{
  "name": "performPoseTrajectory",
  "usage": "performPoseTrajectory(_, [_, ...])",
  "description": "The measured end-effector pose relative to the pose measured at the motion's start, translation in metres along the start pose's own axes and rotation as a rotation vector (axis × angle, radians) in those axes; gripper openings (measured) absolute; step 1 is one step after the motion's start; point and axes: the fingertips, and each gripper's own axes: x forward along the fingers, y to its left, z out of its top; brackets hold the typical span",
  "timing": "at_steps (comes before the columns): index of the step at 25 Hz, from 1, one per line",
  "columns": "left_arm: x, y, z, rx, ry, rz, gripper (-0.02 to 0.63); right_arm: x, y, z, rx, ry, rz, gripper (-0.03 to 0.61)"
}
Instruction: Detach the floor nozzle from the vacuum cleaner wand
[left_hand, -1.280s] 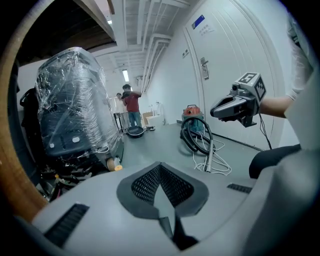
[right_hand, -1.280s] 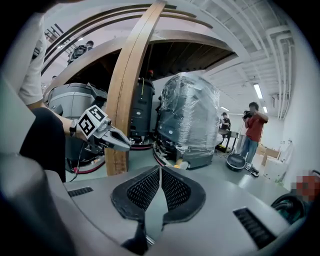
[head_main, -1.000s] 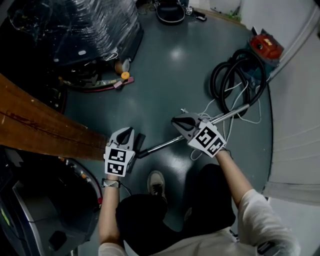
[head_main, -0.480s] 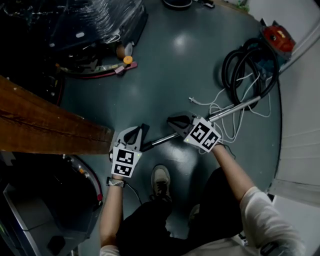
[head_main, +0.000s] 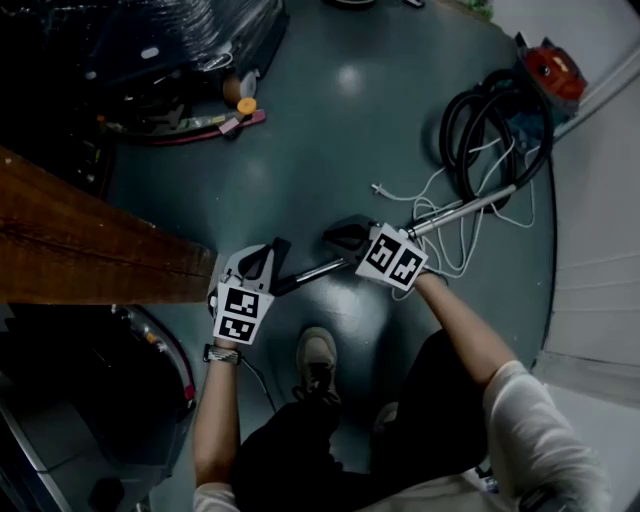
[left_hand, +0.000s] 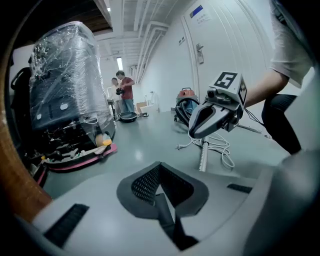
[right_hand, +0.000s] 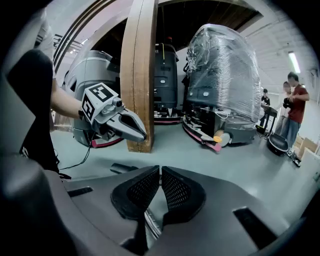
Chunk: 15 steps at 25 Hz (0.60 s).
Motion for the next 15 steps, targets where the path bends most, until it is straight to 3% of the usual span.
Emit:
performPoseTrajectory(4, [0.008,0.003,-0.011,-0.020,0.012,0.020,-0.002,0.008,-0.001,-0.019,0.007,0.032,0.022,0.032])
performPoseTrajectory(15, [0.024,-0.032,-0.083,-0.026,0.133,-0.065,-0.002,0.036,0.007,-0.063,0.077,0.075,0.132,0.032])
